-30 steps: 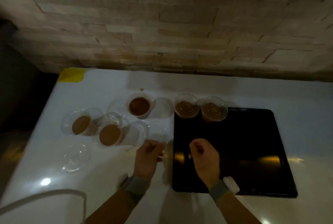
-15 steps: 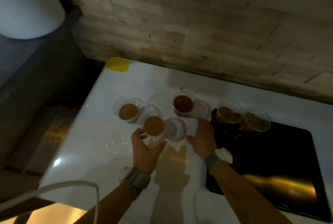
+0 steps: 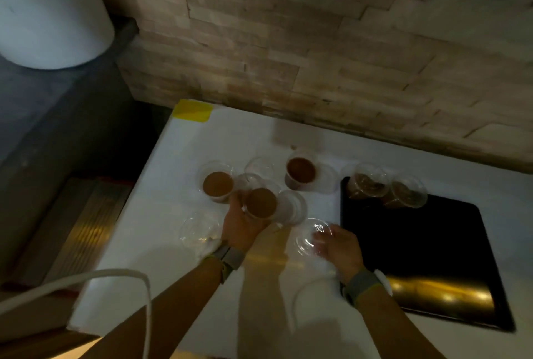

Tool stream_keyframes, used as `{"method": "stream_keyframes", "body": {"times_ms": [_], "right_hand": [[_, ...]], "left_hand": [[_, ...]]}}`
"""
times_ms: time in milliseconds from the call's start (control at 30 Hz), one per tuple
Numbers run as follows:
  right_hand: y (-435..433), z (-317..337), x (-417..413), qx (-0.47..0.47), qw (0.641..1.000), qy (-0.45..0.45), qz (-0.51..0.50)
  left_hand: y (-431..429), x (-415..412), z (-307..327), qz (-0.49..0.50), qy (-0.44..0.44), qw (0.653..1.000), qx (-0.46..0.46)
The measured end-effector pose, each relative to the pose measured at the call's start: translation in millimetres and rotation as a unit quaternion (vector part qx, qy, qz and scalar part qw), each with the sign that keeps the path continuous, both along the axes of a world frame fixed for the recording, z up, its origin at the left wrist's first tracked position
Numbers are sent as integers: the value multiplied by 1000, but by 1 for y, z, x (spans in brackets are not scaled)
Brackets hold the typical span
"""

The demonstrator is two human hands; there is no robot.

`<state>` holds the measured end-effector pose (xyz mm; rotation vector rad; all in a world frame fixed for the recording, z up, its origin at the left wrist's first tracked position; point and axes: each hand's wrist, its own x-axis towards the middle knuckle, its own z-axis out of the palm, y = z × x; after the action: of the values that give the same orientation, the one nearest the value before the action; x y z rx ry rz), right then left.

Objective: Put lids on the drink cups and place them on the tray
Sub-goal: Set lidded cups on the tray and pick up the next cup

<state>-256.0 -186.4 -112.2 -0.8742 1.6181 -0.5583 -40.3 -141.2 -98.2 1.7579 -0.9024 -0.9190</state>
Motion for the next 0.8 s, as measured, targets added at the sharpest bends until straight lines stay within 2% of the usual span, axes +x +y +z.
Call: {"method": "stream_keyframes", "body": {"times_ms": [33, 133, 333, 433, 533, 700, 800], "right_hand": [[7, 0, -3, 31, 998, -55, -28], [34, 1, -11, 65, 990, -120, -45], [66, 10, -3, 50, 968, -222, -102], [70, 23, 8, 36, 965, -242, -89], [77, 37, 14, 4, 968, -242, -66], [96, 56, 31, -97, 974, -201, 38], [112, 52, 40, -185, 966, -83, 161]], "left_hand": [[-1, 0, 1, -1, -5, 1000, 4], [5, 3, 4, -31, 5, 1000, 2], [37, 6, -3, -109, 3, 994, 14], [55, 7, -6, -134, 2, 991, 22], [73, 9, -9, -193, -2, 981, 19], [94, 3, -15, -199, -21, 979, 21], [102, 0, -17, -190, -20, 982, 2]]}}
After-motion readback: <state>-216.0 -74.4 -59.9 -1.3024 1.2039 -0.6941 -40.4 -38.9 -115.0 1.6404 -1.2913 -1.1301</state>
